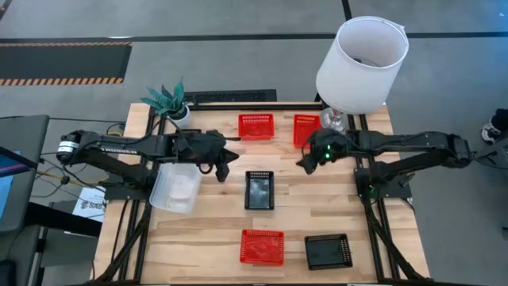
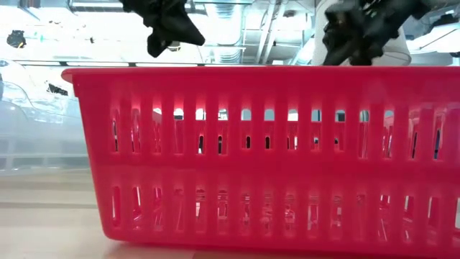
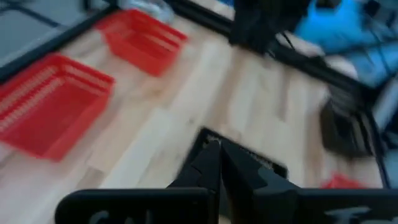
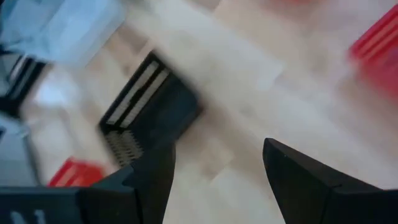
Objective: Stack baskets by color
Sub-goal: Stack the bottom red bin on the top right red bin
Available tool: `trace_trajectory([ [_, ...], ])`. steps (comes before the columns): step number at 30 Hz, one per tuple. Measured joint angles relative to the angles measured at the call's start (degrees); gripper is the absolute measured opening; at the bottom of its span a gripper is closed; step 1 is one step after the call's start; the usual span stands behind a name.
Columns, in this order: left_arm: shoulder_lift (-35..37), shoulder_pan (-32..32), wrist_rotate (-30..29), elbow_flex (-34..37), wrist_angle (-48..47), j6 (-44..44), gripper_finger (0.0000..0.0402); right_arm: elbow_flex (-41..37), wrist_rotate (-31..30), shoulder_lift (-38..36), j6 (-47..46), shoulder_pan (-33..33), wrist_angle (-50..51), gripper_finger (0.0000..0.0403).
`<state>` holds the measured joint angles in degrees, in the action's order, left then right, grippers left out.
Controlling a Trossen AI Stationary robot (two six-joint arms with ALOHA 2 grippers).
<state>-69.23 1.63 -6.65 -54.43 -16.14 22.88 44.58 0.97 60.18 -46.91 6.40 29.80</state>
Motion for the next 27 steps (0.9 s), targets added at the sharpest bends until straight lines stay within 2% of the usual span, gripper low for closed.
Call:
trace_trajectory([
  [5,-0.2,3.5,11.2,0.0,-6.4,-8.8,0.0,2.9,0.5,1.1,-7.8,-13.1,5.7,0.025],
  [9,1.1,5.4,13.3,0.0,-12.9,-15.9,0.0,4.2,-1.4,2.2,-13.5,-22.4,5.1,0.0238],
  [13,3.6,6.6,15.3,0.0,-14.7,-19.4,0.0,4.6,-4.3,4.0,-20.4,-25.3,0.1,0.0235],
  [15,4.9,7.1,15.3,0.0,-14.6,-20.5,0.0,4.4,-5.2,6.2,-15.7,-27.8,-4.6,0.0235],
  [18,6.6,8.6,15.5,0.0,-14.0,-22.4,0.0,4.6,-8.5,12.5,-0.3,-31.1,-20.1,0.0234],
  [20,7.6,9.9,15.9,0.0,-13.9,-23.1,0.0,5.4,-9.0,17.3,4.1,-31.2,-25.2,0.0234],
  [27,8.1,14.3,25.6,0.0,-12.2,-25.3,0.0,13.8,-5.4,31.7,6.2,-29.2,-22.4,0.0234],
])
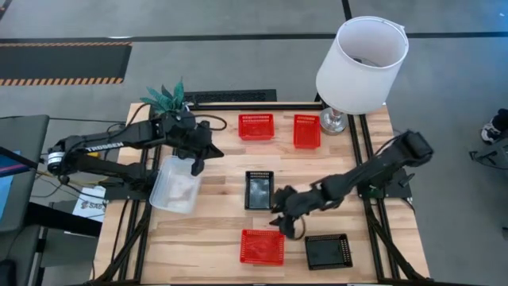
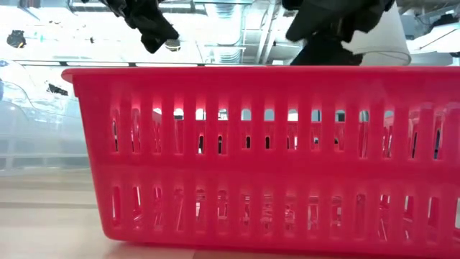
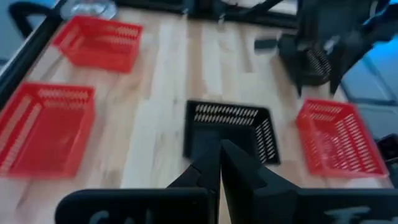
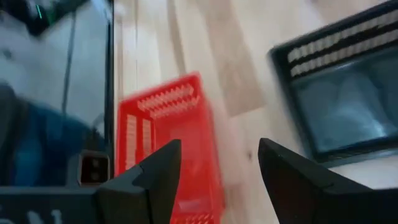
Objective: Stack baskets by color
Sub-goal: Stack the bottom red bin on the top right red bin
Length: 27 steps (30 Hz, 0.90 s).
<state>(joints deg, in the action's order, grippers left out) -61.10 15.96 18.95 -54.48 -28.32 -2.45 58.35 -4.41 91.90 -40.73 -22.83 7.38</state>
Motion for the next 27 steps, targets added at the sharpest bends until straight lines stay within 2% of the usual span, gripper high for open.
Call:
trace_trajectory([
  [4,-1.1,1.4,3.3,0.0,-0.4,0.4,0.0,6.6,0.7,7.2,3.9,-1.7,1.4,0.0234],
  [11,-1.5,0.9,9.2,0.0,-1.2,2.7,0.0,17.4,0.5,17.3,4.4,-3.0,15.4,0.0234],
  [18,-1.4,-1.1,9.1,0.0,-2.2,2.7,0.0,22.7,0.5,21.8,3.3,-3.7,23.2,0.0221],
  [22,0.0,-2.2,7.5,0.0,-1.9,2.8,0.0,22.7,1.7,21.8,3.6,-3.7,24.7,0.0167],
  [24,1.2,-2.7,4.6,0.0,-1.9,2.8,0.0,22.0,2.7,21.8,4.2,-3.7,25.4,0.0124],
  [27,4.5,-3.3,-0.4,1.5,-0.8,3.4,0.0,19.8,9.0,21.8,5.1,-3.5,24.5,0.0039],
])
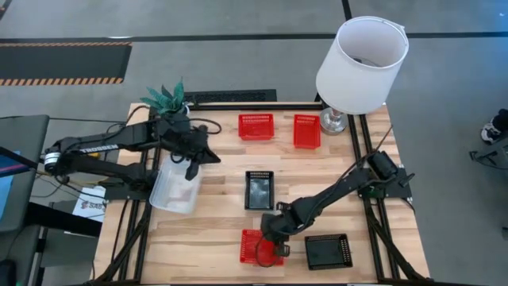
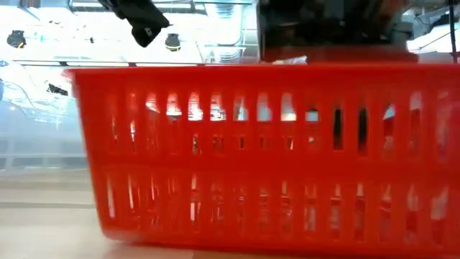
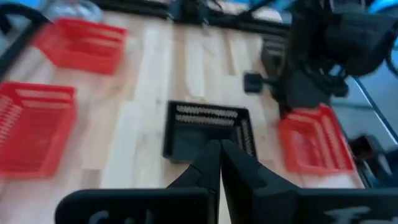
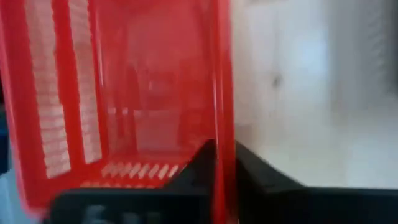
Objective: Stack baskets by color
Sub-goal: Stack the bottom red bin on the top right red bin
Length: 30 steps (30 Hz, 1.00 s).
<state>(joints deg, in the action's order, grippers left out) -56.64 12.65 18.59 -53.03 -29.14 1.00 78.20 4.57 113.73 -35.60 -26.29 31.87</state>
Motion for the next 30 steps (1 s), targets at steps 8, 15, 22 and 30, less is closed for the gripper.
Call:
trace_trajectory([
  [8,12.4,-0.1,-2.8,14.0,10.7,12.0,0.0,-2.3,6.1,-6.3,0.7,1.8,-0.9,0.0008],
  [15,17.6,-0.3,-4.8,17.5,17.2,15.8,0.0,-5.7,3.0,-22.6,-0.9,8.1,0.4,0.0007],
  [22,17.7,-0.3,-5.9,17.6,17.7,14.9,0.0,-14.7,-16.8,-39.9,-22.1,18.1,7.0,0.0006],
  [30,17.6,-0.3,-5.9,17.6,17.8,13.2,0.0,-26.9,-19.9,-47.7,-42.0,28.6,15.6,0.0005],
])
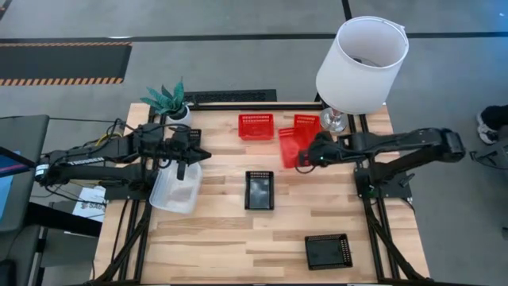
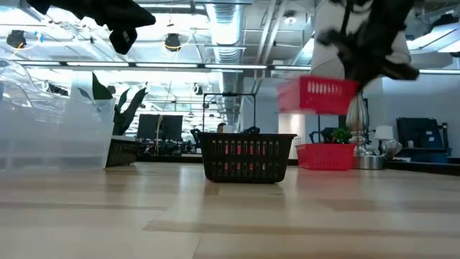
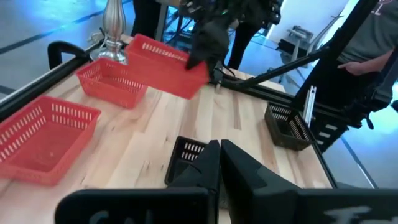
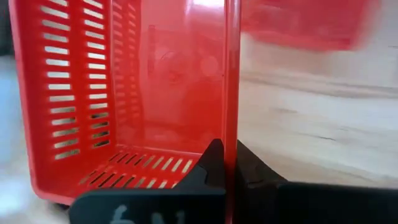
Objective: Stack baskets by color
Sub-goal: Stack the bottom red bin on the top right red bin
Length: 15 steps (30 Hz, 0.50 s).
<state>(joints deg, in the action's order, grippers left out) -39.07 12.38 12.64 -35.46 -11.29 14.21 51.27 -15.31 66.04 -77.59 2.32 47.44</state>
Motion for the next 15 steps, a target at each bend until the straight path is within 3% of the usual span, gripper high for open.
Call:
trace_trajectory([
  [8,-0.8,0.0,0.0,0.0,0.9,-1.3,0.0,-3.7,-4.5,1.1,-2.8,9.5,0.0,0.0005],
  [15,-1.4,0.0,0.1,0.0,0.5,-1.1,0.0,-3.8,-7.9,3.8,4.8,15.7,-1.6,0.0005],
])
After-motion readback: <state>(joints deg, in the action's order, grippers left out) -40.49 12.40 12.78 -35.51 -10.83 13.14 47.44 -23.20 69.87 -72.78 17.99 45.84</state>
